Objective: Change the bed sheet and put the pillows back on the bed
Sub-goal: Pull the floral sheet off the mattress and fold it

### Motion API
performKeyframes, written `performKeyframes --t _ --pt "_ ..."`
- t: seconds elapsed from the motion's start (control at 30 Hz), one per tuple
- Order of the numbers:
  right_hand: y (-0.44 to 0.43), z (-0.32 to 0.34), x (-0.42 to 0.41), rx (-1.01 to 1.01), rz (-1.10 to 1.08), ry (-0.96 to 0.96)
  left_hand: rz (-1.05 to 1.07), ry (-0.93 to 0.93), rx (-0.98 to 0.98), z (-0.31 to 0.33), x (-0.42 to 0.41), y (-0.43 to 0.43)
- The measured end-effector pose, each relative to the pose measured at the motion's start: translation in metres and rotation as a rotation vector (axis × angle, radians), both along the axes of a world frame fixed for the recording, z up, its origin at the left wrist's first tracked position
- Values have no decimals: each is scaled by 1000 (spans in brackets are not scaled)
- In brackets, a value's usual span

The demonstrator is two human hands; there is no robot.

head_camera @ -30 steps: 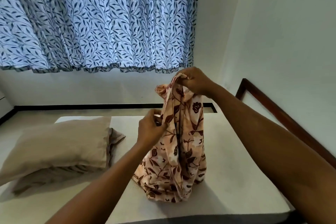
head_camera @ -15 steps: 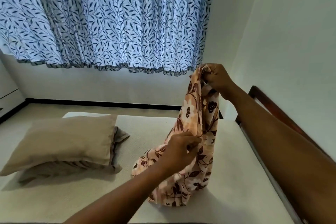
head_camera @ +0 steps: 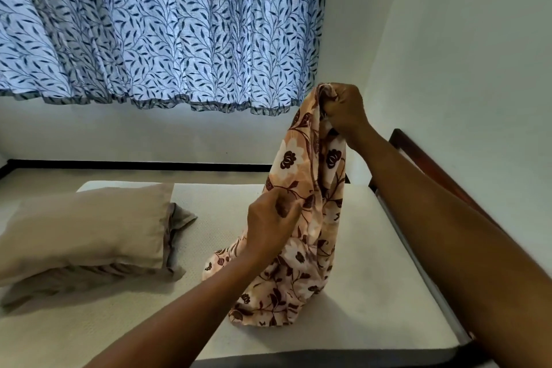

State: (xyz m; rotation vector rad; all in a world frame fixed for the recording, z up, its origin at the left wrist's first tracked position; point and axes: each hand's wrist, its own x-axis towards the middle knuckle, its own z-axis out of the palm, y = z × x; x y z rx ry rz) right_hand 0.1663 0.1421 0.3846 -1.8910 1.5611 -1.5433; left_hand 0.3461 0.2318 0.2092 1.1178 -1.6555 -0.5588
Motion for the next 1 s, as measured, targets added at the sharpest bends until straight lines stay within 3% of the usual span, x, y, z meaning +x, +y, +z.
performKeyframes --t 0.37,0.67,0.87,1.0 --pt "0 23 37 -171 -82 79 140 57 26 16 -25 -34" --pt "-11 21 39 -132 -149 88 185 161 -73 5 13 -20" --pt "-15 15 50 -109 -117 75 57 -47 -303 -11 17 -9" --pt "-15 14 59 -113 -83 74 41 -83 -278 -17 8 -11"
